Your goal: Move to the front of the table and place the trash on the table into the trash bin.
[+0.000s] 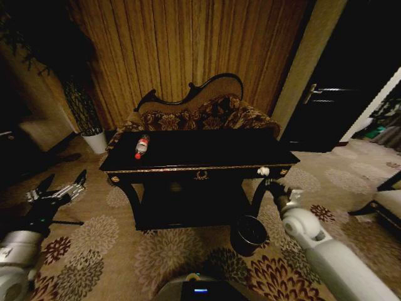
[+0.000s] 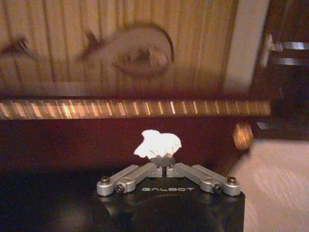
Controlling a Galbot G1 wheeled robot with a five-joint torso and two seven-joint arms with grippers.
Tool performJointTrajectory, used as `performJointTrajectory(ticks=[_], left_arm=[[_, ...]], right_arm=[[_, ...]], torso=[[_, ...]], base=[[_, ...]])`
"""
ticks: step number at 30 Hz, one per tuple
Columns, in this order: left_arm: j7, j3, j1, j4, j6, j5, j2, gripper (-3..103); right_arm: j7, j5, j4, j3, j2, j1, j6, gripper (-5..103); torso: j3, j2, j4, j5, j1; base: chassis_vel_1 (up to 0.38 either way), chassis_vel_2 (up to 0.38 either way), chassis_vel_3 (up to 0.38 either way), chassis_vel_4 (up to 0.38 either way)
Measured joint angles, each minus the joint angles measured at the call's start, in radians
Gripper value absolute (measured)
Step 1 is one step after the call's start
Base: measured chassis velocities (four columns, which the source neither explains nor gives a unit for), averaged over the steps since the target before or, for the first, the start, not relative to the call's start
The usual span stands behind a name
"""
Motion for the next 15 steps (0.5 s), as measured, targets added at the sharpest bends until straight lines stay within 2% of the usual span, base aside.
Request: performJointTrajectory(ticks=[9, 15], left_arm=[[0.000, -0.007, 0.007, -0.006, -0.001, -0.001, -0.004, 100], [0.001, -0.013, 0.011, -0.011, -0.003, -0.004, -0.004, 100]], right_arm=[[-0.002, -0.034, -0.211, -0.063, 0.062, 0.046, -0.020, 0], [-0.013, -0.082, -0.411, -0.099, 0.111, 0.104, -0.029, 0]], torso=[[0.000, 0.000, 0.0005, -0.0002, 0.000], [0.000, 0.000, 0.0002, -0.0002, 0.000]], base=[[0.000, 0.000, 0.000, 0.000], [0.000, 0.000, 0.000, 0.000]])
